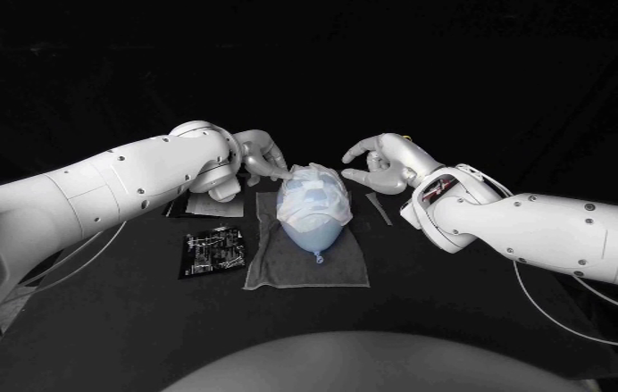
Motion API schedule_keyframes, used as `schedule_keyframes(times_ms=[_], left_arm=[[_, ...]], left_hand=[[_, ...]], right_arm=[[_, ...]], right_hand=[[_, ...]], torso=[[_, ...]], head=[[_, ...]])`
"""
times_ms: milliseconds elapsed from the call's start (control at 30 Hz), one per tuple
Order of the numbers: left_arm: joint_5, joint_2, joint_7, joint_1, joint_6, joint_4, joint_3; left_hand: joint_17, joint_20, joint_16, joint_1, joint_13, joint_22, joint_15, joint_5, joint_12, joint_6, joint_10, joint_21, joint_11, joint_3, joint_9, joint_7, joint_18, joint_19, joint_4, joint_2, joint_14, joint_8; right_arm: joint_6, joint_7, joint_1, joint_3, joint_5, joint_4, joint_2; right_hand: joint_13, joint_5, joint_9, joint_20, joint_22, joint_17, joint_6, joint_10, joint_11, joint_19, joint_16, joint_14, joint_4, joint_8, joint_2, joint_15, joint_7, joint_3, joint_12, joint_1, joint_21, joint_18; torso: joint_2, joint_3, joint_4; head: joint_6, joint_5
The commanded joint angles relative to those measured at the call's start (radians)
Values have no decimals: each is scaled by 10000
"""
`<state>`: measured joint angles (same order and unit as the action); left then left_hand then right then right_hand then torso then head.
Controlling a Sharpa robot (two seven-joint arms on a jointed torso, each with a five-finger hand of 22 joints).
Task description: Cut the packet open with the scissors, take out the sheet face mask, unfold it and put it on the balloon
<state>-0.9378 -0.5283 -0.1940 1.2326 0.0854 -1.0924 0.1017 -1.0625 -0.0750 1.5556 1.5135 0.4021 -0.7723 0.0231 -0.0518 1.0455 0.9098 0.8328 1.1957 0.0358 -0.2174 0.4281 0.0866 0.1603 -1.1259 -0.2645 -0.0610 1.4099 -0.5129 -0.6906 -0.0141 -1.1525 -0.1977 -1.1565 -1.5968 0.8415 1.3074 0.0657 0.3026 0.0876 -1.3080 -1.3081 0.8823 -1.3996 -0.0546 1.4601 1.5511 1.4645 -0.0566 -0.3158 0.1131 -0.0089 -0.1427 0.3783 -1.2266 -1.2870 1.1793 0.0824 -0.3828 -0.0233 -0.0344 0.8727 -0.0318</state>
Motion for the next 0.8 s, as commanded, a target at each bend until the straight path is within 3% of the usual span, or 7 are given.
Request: schedule_keyframes(times_ms=[33, 333, 400, 500, 567, 800], left_arm=[[95, 33, 72, 10, 141, 0, -8], [106, 47, 94, 11, 60, 46, -7], [140, 42, 110, 11, 5, 56, -7], [179, 32, 137, 11, -99, 66, -7], [194, 25, 148, 11, -154, 72, -7], [458, -23, 147, 11, -324, 115, -8]], left_hand=[[-28, 48, 14, 217, -21, -30, 81, 28, -84, 84, 11, 69, -90, -201, -24, -1, -169, -49, 45, 13, -4, 71], [-23, 53, -2, 539, -108, -150, 68, 27, -286, 161, 101, 157, -63, -1215, 0, 70, -185, -75, 283, -47, 1, 54], [19, 42, -9, 510, -160, -216, 32, 44, -389, 26, 177, 209, -19, -1769, 102, 164, -193, -89, 383, -21, -7, -22], [45, 15, -17, 350, -167, -318, 7, 35, -430, -79, 239, 284, 9, -2471, 220, 202, -205, -113, 517, -142, -9, -115], [184, 6, -30, 17, -116, -433, 4, 28, -379, -101, 310, 369, 15, -3160, 360, 212, -212, -148, 684, -364, -35, -239], [329, 17, -66, -659, 8, -582, 27, 31, -258, -117, 377, 481, -7, -4222, 622, 191, -230, -198, 1110, -655, -30, -426]], right_arm=[[-81, 14, -7, 8, 13, -3, -1], [-92, 11, -11, 8, 51, -4, 8], [-93, 12, -11, 8, 55, -3, 11], [-97, 11, -12, 8, 67, -4, 15], [-99, 10, -12, 8, 74, -4, 17], [-97, 13, -13, 8, 83, -3, 28]], right_hand=[[33, -14, -17, -35, -1524, -2449, 89, -66, -6, 172, 58, 986, -26, 74, -1, -69, -12, 63, -39, -117, 64, -85], [33, -3, -25, -37, -1525, -2449, 97, -69, -6, 173, 57, 986, -35, 83, -8, -69, -12, 69, -41, -113, 66, -85], [33, -3, -25, -37, -1525, -2449, 97, -69, -6, 173, 57, 986, -35, 83, -8, -69, -12, 69, -41, -113, 66, -85], [33, -3, -25, -37, -1525, -2449, 97, -69, -6, 173, 57, 986, -35, 83, -8, -69, -12, 69, -41, -113, 66, -85], [33, -3, -25, -37, -1525, -2449, 97, -69, -6, 173, 57, 986, -35, 83, -8, -69, -12, 69, -41, -113, 66, -85], [33, 4, -34, -38, -1527, -2448, 105, -72, -7, 175, 56, 985, -43, 92, -10, -70, -12, 71, -41, -107, 70, -86]], torso=[[-1, 2, -1], [-8, 2, 2], [-6, 2, 3], [-8, 1, 4], [-10, 0, 4], [-11, -2, 7]], head=[[-1, -10], [-1, -23], [-1, -20], [-1, -29], [-1, -19], [-1, -14]])
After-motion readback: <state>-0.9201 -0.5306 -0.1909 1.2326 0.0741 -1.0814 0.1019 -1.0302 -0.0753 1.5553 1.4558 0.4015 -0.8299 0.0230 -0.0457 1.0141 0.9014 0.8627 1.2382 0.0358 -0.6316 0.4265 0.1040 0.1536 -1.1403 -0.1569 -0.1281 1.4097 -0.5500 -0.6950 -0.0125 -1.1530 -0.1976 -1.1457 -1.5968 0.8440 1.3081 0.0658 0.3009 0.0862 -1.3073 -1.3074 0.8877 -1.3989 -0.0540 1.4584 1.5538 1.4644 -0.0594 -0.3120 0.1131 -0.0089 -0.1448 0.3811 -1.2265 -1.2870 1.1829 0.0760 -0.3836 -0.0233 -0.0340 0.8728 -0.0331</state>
